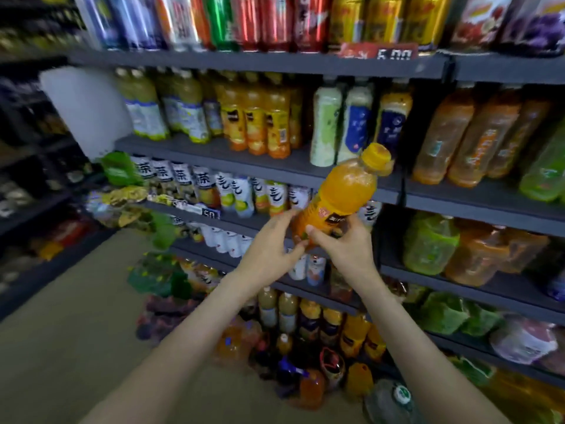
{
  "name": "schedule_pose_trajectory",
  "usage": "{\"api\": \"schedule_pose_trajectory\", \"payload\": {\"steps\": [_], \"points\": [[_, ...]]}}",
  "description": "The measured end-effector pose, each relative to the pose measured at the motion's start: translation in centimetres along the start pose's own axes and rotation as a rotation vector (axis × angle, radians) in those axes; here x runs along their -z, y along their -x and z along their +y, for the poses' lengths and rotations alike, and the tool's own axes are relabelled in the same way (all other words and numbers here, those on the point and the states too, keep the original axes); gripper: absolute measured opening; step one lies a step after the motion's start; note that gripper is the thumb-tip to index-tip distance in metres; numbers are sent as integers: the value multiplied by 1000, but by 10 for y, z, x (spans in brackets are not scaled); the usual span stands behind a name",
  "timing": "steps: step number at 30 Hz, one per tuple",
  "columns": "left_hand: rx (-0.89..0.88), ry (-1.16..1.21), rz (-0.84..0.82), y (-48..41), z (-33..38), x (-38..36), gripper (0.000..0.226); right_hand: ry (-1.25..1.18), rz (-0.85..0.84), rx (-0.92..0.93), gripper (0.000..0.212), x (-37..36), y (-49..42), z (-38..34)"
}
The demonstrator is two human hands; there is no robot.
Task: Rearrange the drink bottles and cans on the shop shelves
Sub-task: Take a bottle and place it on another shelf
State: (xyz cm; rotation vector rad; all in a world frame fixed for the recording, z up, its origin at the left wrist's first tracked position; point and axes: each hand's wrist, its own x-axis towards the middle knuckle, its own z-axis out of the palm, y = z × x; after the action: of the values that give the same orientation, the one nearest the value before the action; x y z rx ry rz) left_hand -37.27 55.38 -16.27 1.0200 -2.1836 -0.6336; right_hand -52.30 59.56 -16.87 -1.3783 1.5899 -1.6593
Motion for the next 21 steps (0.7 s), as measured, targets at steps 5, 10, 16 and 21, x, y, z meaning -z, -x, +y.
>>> {"api": "schedule_pose_trajectory", "payload": {"steps": [5,10,16,21], "points": [[-18,-34,91,-28,-41,42,59,-41,3,59,42,-66,-37,-12],[-31,-61,102,-71,-97,61,63,-68,102,112,41,-104,-99,-11],[-51,-66,194,-130,-145,88,64,-64,34,119,45,-158,-165,-7],[-48,-74,266,-168,-189,115,69,-32,-101,121,49,-219,-203,-6]]}}
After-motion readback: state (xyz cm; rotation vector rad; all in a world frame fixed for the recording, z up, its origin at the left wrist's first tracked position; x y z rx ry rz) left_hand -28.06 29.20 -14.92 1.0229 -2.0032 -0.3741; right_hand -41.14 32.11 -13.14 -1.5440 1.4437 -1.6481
